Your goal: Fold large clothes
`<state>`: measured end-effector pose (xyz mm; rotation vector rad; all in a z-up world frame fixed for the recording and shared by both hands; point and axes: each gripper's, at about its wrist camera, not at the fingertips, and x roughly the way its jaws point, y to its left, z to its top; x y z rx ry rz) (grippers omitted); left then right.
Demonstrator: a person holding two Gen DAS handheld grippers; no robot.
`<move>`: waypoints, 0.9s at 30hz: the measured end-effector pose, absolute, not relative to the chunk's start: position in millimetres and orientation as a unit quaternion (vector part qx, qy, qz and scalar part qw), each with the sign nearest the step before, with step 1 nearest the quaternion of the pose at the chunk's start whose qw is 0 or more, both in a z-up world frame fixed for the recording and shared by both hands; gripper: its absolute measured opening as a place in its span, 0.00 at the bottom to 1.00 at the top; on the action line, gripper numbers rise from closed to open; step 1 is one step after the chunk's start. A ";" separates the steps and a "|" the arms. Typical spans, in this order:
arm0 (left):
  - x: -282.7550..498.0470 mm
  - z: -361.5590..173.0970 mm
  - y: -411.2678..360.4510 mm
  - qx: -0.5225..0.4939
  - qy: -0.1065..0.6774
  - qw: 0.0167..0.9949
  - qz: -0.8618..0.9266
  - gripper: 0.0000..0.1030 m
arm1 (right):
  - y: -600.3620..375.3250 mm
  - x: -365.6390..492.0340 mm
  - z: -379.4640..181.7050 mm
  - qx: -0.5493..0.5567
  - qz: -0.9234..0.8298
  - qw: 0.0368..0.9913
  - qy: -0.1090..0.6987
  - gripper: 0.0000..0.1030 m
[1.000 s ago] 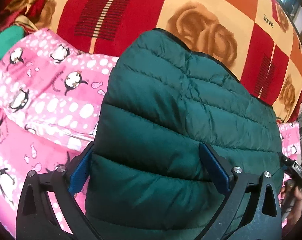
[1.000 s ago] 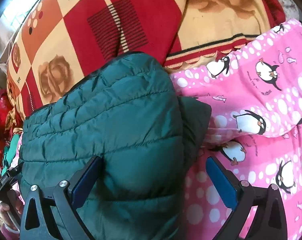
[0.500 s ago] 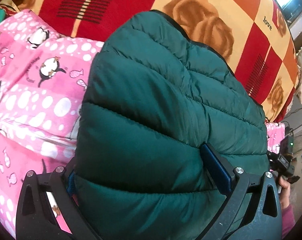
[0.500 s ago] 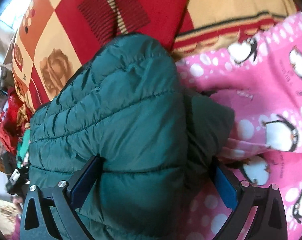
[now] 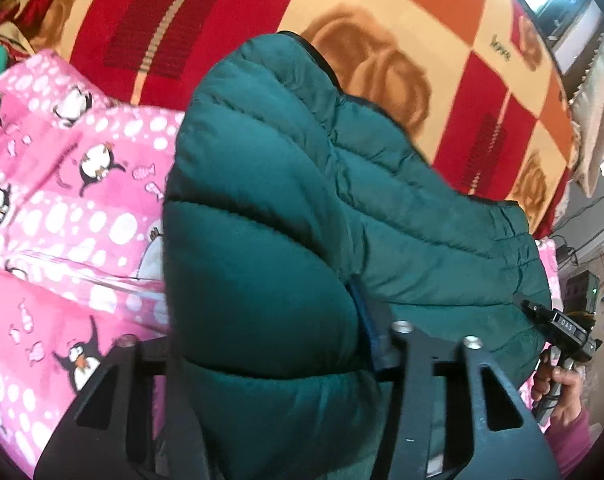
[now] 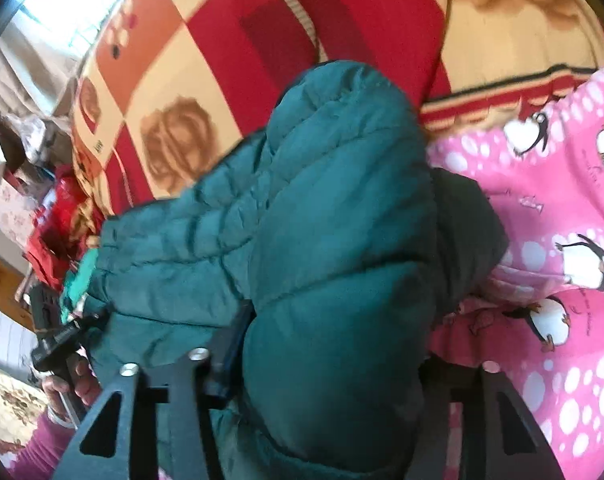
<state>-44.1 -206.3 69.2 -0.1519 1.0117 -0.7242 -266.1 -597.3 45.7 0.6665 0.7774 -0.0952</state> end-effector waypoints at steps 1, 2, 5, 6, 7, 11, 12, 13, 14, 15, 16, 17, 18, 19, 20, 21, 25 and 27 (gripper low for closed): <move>-47.4 73.8 -203.7 -0.069 0.469 0.811 -0.342 0.38 | -595.8 -270.6 50.8 0.321 -0.043 0.873 0.364 0.44; -52.9 80.8 -201.3 -0.065 0.463 0.813 -0.345 0.36 | -592.6 -273.2 56.3 0.321 -0.040 0.876 0.358 0.43; -71.2 98.6 -190.7 -0.058 0.452 0.814 -0.359 0.34 | -580.5 -288.9 74.2 0.317 -0.030 0.884 0.342 0.42; -79.4 104.2 -184.5 -0.060 0.453 0.812 -0.364 0.34 | -575.1 -296.7 80.6 0.319 -0.024 0.886 0.336 0.42; -86.4 107.7 -177.6 -0.062 0.455 0.808 -0.369 0.34 | -571.3 -303.8 84.6 0.321 -0.019 0.886 0.334 0.42; -119.1 114.9 -153.0 -0.061 0.469 0.792 -0.387 0.34 | -552.5 -343.7 96.4 0.333 0.000 0.884 0.327 0.41; -127.6 113.2 -147.6 -0.059 0.475 0.788 -0.388 0.34 | -549.9 -355.0 96.6 0.334 0.003 0.883 0.328 0.41; -134.7 110.0 -143.2 -0.056 0.480 0.785 -0.387 0.34 | -544.3 -365.3 96.4 0.334 0.004 0.882 0.333 0.41; -140.8 106.1 -140.5 -0.052 0.486 0.784 -0.384 0.36 | -539.8 -379.0 94.6 0.334 0.003 0.879 0.340 0.41; -146.8 101.6 -138.1 -0.044 0.488 0.786 -0.378 0.40 | -535.1 -385.8 91.0 0.335 0.000 0.876 0.347 0.42; -152.5 94.9 -136.0 -0.032 0.487 0.791 -0.368 0.43 | -531.8 -392.9 85.5 0.333 -0.009 0.873 0.355 0.43; -154.8 88.4 -136.1 -0.023 0.488 0.796 -0.358 0.52 | -528.3 -399.0 78.5 0.325 -0.027 0.872 0.365 0.45; -155.0 78.7 -136.5 -0.017 0.492 0.800 -0.342 0.65 | -525.0 -401.3 69.4 0.316 -0.047 0.868 0.379 0.51; -153.3 70.7 -139.5 -0.014 0.498 0.802 -0.329 0.71 | -524.9 -402.8 60.8 0.313 -0.063 0.863 0.391 0.63; -151.0 63.5 -139.7 -0.017 0.503 0.803 -0.320 0.80 | -525.6 -402.5 52.2 0.309 -0.083 0.858 0.402 0.71; -148.6 57.0 -138.0 -0.033 0.507 0.803 -0.313 0.83 | -526.4 -400.4 41.0 0.304 -0.105 0.853 0.411 0.83; -152.9 59.5 -130.6 -0.049 0.504 0.811 -0.294 0.83 | -531.9 -407.2 31.5 0.332 -0.127 0.845 0.399 0.90; -163.6 71.7 -126.9 -0.026 0.484 0.831 -0.273 0.83 | -526.9 -413.1 42.0 0.314 -0.148 0.849 0.398 0.90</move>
